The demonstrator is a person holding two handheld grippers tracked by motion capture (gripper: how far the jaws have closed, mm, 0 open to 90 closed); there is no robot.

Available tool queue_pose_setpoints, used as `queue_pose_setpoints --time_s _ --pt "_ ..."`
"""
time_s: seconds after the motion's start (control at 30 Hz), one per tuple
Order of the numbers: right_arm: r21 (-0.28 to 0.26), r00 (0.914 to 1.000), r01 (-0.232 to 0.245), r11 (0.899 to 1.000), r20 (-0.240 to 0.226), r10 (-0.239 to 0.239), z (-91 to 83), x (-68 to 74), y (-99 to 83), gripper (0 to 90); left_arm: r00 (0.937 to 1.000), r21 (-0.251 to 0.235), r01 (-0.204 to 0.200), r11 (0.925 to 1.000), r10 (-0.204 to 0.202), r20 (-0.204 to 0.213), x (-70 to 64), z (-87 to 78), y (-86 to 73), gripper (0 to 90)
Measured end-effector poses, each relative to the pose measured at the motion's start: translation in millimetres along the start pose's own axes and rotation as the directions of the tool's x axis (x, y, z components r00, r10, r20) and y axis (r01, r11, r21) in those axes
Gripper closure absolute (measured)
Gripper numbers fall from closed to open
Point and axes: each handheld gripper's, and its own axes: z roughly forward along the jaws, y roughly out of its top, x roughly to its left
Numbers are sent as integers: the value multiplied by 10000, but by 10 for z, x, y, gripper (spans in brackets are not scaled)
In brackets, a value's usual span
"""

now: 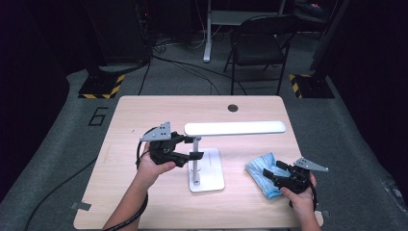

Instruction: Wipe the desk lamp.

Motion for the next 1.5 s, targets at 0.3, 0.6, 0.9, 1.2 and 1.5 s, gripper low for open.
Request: queue_pose_setpoints --time_s 0.3,0.6,0.9,1.2,1.5 --pt "-20 9970 724 9974 -276 -724 -5 113 35 297 9999 -17 -151 9999 151 74 -11 -51 -3 468" --pt "-50 9926 919 9958 -786 -920 -1 230 49 468 9999 -77 -129 9999 129 -47 -26 -47 -16 501" --pt "195 9911 977 9950 -927 -955 56 367 49 499 10000 -155 -13 9999 12 -41 -44 -9 -21 501" --pt "626 9783 1680 9838 -1332 -1586 212 547 47 556 10000 -212 48 9998 -49 -57 -75 71 -15 499" --pt "828 9607 2109 9740 -2016 -1909 400 818 49 564 9992 -204 37 9998 -29 391 -96 110 -10 435"
